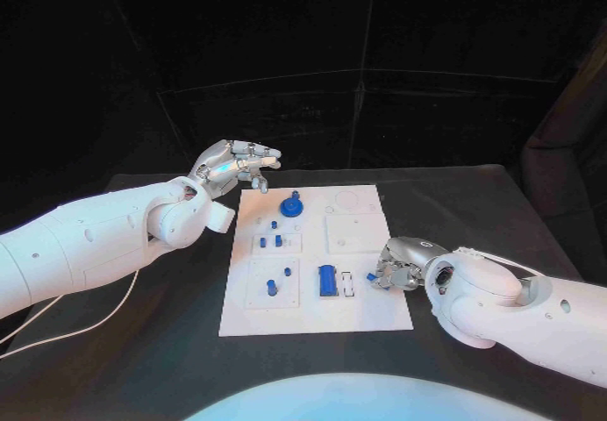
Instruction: Assemble the parts on the task board
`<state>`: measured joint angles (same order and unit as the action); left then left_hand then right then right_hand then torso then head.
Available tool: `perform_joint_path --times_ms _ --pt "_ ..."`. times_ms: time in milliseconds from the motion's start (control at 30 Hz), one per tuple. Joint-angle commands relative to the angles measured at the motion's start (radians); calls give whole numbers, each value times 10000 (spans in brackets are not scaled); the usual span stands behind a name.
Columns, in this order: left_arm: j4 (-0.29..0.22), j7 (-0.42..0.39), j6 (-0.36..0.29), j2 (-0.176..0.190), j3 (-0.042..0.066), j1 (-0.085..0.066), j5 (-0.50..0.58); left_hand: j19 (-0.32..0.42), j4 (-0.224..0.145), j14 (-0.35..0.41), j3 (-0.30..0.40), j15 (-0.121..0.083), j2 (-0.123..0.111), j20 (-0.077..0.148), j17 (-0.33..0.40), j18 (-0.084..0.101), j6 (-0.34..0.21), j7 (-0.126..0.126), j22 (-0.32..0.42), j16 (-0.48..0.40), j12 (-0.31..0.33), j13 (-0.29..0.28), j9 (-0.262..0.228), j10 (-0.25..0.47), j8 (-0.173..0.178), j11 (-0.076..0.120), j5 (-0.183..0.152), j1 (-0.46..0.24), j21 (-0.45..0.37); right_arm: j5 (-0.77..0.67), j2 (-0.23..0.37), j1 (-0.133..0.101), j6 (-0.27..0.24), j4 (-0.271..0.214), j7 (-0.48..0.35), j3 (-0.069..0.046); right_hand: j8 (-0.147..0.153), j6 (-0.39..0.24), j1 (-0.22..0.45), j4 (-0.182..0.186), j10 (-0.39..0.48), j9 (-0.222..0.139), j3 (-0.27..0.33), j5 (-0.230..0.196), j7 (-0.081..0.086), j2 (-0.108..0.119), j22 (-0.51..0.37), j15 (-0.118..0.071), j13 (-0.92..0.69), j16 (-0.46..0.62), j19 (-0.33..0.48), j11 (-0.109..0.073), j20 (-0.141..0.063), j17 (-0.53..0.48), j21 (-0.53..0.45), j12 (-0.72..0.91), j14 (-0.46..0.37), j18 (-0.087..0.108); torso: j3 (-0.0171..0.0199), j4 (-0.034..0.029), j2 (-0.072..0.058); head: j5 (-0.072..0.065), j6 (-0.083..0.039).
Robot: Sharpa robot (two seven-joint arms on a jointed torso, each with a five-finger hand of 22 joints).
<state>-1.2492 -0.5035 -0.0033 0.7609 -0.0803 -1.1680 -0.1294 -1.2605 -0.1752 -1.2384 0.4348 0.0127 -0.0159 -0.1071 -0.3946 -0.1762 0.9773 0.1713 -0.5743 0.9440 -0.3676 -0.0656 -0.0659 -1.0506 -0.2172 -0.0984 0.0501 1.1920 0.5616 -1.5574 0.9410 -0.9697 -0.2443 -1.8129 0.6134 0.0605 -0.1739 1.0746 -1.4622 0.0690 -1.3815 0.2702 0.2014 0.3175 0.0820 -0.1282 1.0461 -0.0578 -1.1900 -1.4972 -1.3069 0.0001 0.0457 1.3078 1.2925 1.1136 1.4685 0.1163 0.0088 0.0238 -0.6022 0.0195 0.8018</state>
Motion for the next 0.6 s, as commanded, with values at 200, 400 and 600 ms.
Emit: perform_joint_path --times_ms 200,400,600 --pt "-47 -61 75 21 8 -16 37 -100 -3 68 -51 -15 31 -3 11 -54 2 54 11 11 60 -4 3 70 66 -19 -9 -10 -59 2588 37 52 -1720 -163 -617 46 31 82 578 358 -148 -8 -32 -197 18 87 30 -65 -49 -48 -107 18 7 1299 36 93 762 -154 -5 6 -15 24 5" --pt "-67 -57 70 39 8 -16 37 -102 -4 69 -58 -12 28 -5 16 -53 -11 60 16 15 63 -4 4 81 76 -24 -9 -14 -62 3206 -87 51 -1715 -161 -699 45 49 89 659 408 -147 -19 -38 -139 21 119 6 -61 -49 -37 -94 22 10 1279 22 88 757 -148 -13 -9 -7 25 28" --pt "-82 -57 66 51 8 -18 37 -102 -4 69 -58 -12 28 -5 16 -53 -11 60 16 15 63 -4 4 81 76 -24 -9 -14 -62 3484 -302 52 -1655 -115 -736 45 53 122 738 461 -158 -25 -52 -47 14 147 4 -61 -70 -25 -93 20 12 1259 19 110 752 -147 -4 5 -8 51 24"
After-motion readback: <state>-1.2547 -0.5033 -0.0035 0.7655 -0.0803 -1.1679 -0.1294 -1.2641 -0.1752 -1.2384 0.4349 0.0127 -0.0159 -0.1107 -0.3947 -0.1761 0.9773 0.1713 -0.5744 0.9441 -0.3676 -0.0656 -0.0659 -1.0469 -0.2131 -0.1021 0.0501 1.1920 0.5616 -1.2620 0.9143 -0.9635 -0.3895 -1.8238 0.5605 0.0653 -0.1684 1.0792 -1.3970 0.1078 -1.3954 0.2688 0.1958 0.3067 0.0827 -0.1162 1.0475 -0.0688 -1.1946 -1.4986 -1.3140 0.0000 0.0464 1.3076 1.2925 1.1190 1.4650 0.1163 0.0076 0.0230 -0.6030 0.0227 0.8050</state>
